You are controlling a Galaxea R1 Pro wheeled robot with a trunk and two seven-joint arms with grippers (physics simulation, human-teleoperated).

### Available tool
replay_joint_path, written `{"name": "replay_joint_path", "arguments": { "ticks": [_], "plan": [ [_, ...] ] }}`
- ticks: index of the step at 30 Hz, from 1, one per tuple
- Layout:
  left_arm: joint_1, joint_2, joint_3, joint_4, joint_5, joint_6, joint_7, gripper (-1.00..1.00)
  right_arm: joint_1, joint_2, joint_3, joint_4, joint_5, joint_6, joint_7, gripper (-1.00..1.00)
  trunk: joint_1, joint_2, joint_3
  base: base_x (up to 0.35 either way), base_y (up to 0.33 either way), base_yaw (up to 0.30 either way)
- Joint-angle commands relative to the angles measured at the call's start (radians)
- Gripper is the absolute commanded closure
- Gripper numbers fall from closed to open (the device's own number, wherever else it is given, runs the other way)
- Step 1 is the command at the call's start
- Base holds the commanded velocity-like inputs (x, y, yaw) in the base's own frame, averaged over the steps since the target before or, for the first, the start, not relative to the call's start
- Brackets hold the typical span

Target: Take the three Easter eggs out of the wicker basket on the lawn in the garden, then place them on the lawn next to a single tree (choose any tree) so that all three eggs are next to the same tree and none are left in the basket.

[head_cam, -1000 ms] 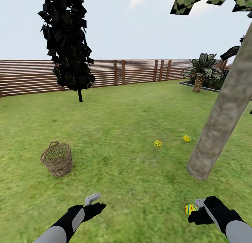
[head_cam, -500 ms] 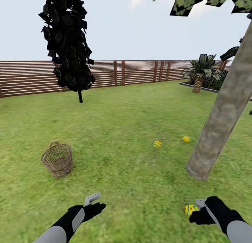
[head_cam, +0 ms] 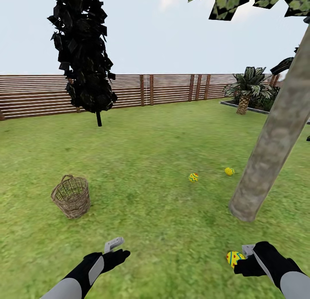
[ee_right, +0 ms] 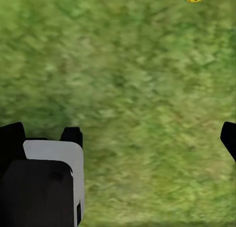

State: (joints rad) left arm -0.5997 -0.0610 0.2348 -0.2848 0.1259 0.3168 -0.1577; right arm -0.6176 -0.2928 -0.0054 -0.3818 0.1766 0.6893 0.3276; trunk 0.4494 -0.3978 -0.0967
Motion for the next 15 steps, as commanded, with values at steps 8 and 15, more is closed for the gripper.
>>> {"name": "replay_joint_path", "arguments": {
  "ticks": [8, 15],
  "plan": [
    [-0.001, -0.001, 0.005, -0.002, 0.011, 0.008, 0.0, -1.0, 0.0, 0.0, -0.001, -0.002, 0.011, 0.003, 0.008, -1.0, 0.001, -0.002, -0.002, 0.0, 0.0, 0.0],
    [-0.001, 0.0, 0.01, -0.003, 0.016, 0.008, 0.0, -1.0, -0.001, 0.0, -0.001, -0.002, 0.011, 0.003, 0.007, -1.0, 0.001, -0.002, -0.002, 0.0, 0.0, 0.0]
  ]
}}
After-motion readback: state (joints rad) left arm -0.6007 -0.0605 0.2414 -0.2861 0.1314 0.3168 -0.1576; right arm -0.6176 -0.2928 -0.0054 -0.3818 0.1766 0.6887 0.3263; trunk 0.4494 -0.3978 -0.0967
